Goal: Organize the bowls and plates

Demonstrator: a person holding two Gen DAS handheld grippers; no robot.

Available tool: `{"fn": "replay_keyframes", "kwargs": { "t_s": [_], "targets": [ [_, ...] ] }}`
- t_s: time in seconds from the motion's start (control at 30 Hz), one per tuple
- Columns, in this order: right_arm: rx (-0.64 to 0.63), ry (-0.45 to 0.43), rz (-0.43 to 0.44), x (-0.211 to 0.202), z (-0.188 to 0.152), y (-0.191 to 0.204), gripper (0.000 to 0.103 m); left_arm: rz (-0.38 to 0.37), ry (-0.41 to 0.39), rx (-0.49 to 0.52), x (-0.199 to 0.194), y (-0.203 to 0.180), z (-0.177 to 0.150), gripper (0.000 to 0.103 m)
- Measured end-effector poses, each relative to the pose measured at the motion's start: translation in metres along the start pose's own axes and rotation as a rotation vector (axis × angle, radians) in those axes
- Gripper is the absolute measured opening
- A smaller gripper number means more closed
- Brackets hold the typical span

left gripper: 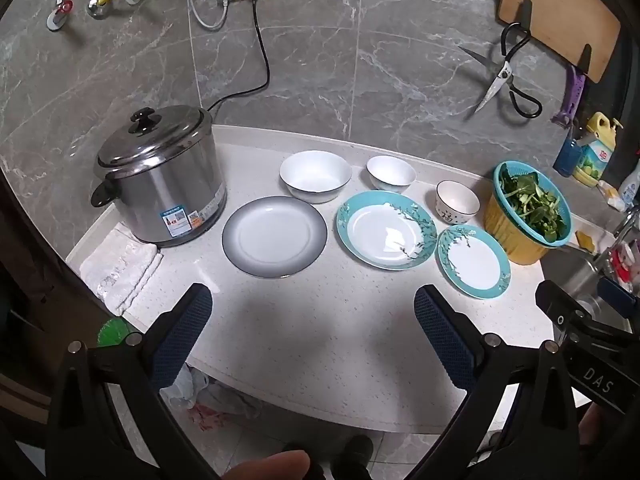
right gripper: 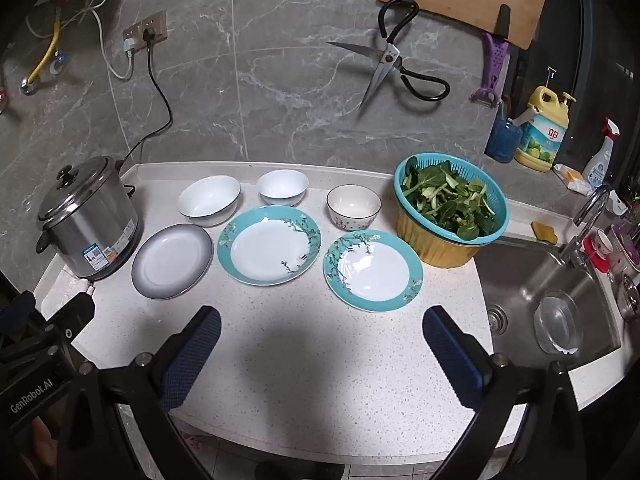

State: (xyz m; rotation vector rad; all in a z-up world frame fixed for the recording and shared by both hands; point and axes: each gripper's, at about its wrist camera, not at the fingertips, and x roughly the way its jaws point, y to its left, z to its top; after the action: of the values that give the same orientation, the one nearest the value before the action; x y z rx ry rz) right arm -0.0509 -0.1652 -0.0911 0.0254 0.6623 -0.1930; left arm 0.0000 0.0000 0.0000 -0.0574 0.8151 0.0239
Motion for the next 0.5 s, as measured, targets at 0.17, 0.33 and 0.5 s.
{"fn": "replay_keyframes", "kwargs": {
  "t_s": [0.17, 0.33, 0.5],
  "targets": [
    [-0.008, 0.005, -0.005, 0.0017, 0.0006, 0.0003, 0.103, 0.011, -0.019, 0.015, -0.0004, -0.0011, -0.0006, 0.103],
    [-0.007, 0.006, -0.004, 0.0027, 0.0011, -0.0001, 0.103, 0.010, -0.015, 0.015, 0.0046, 0.0018, -0.0034, 0.103],
    [-0.007, 0.007, -0.005, 0.0034, 0.0013, -0.0010, 0.103, 0.007, -0.012, 0.015, 0.0050, -0.0005, -0.0019, 0.103]
  ]
}}
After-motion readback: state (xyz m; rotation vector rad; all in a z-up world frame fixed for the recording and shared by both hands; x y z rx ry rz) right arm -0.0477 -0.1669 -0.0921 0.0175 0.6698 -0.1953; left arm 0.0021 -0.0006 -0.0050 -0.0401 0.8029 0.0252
